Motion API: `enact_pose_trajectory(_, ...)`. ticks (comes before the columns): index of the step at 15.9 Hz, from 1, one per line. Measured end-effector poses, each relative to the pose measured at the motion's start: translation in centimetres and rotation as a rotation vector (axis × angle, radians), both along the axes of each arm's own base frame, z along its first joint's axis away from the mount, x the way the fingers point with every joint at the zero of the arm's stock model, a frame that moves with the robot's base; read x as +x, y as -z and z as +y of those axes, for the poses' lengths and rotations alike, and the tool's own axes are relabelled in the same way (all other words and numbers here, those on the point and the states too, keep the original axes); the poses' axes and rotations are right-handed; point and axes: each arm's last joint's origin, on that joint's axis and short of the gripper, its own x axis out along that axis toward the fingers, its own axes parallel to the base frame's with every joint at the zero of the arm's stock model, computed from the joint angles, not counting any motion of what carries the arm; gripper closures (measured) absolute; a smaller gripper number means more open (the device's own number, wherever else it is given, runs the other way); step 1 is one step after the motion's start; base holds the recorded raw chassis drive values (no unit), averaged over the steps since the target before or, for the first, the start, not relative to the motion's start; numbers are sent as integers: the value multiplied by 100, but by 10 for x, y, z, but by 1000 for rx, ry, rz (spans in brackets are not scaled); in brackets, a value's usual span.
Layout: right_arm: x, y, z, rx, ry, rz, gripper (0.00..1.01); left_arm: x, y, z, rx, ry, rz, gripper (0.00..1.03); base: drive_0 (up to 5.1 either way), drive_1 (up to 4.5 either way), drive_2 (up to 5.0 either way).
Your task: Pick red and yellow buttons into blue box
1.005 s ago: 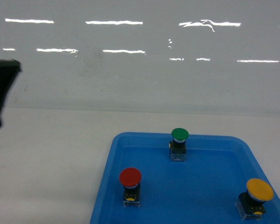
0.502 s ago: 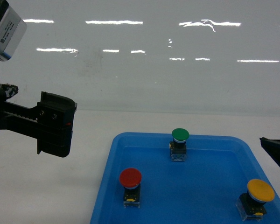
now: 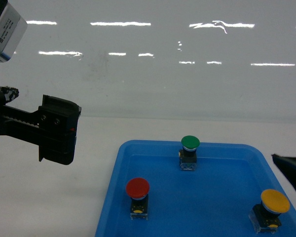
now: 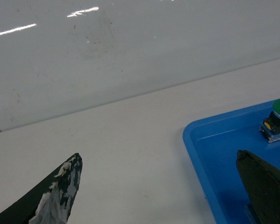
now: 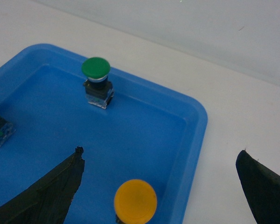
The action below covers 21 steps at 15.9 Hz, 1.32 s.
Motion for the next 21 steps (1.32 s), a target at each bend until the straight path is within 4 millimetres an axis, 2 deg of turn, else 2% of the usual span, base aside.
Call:
enact_pose_trajectory(9, 23, 38, 19, -95, -94, 147, 3, 0, 0, 0, 0, 0, -1, 5, 0, 0, 0)
enact_pose_trajectory(15, 45, 56, 27, -132, -101, 232, 3, 0, 0, 0, 0, 0, 0, 5, 0, 0, 0)
enact_pose_trajectory(21, 41, 81, 33, -190, -118, 295, 3, 0, 0, 0, 0, 0, 0, 5, 0, 0, 0)
